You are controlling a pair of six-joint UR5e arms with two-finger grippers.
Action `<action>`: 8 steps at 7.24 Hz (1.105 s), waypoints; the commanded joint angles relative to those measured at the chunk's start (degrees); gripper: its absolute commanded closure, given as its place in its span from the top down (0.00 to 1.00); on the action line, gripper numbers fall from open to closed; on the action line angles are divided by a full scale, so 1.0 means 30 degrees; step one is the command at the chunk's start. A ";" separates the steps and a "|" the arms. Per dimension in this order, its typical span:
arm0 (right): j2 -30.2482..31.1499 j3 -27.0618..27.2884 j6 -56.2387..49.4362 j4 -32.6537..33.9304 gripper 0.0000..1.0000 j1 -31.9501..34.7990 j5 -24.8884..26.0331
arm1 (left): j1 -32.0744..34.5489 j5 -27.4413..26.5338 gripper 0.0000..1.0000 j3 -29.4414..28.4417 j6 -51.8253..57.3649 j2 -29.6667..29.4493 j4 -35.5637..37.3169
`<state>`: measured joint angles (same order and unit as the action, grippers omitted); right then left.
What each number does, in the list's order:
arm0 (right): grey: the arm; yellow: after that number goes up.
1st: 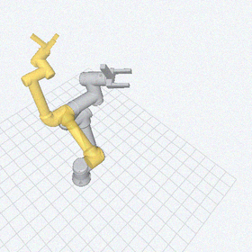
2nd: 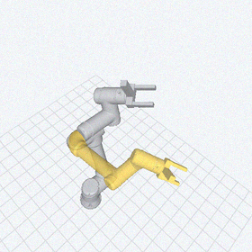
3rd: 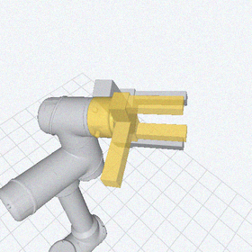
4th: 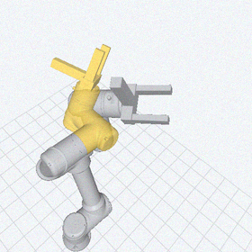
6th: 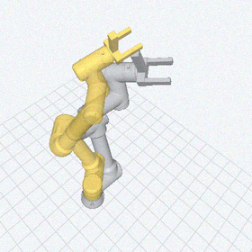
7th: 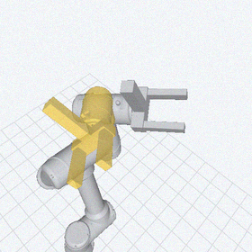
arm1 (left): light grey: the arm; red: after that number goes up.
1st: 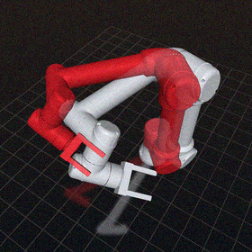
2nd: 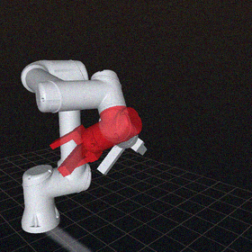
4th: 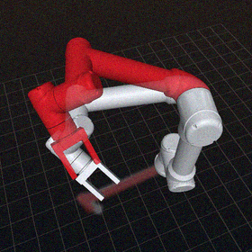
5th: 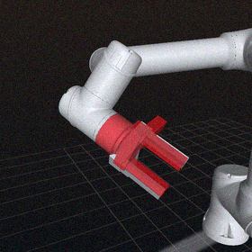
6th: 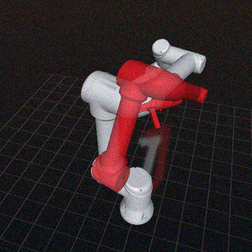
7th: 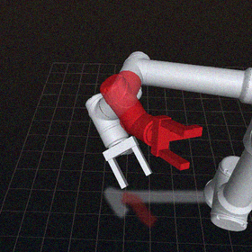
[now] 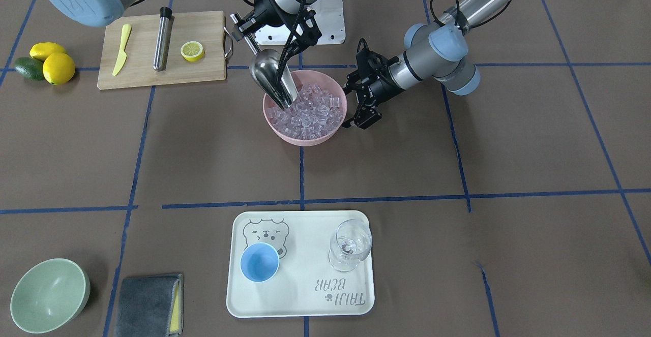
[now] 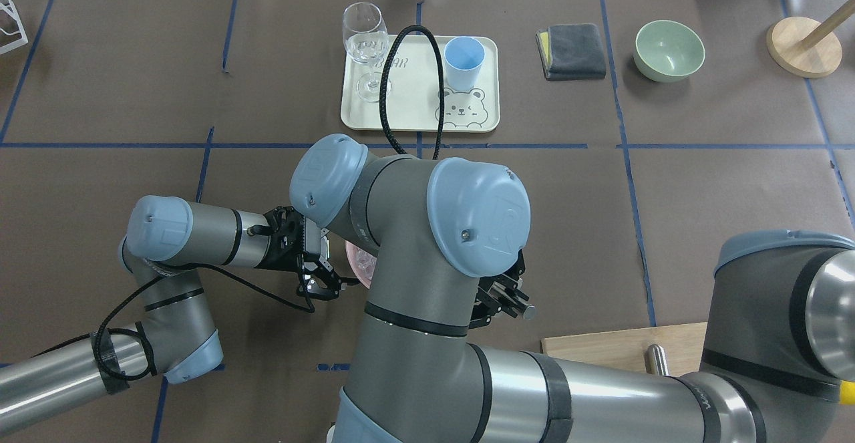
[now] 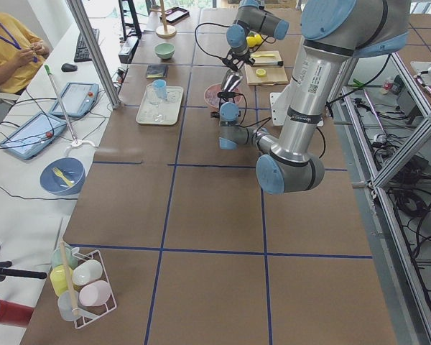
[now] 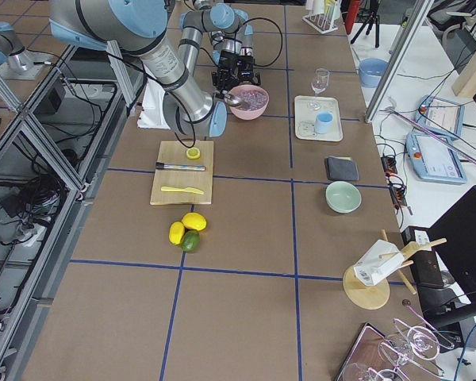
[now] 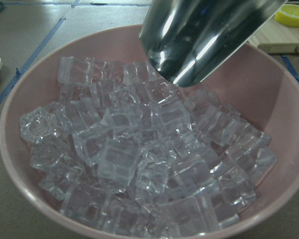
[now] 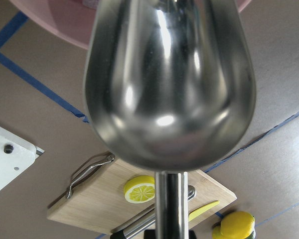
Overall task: Put ice in cup with scoop
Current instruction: 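Carry the scoop over the pink bowl with the right gripper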
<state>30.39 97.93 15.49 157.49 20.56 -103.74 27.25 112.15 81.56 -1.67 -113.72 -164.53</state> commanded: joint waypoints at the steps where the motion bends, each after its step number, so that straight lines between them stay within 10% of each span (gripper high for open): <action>1: 0.0034 -0.0680 -0.0095 -0.0840 0.00 -0.0204 0.0271 | 0.0000 0.0000 1.00 0.0000 0.0000 -0.0003 0.0000; 8: 0.0444 -0.1852 -0.0037 -0.3889 0.00 -0.0263 0.0713 | -0.0030 -0.0030 1.00 0.0000 0.0000 0.0026 0.0000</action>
<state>31.23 92.67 15.27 147.35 19.81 -101.70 27.16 112.09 81.57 -1.67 -113.72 -164.53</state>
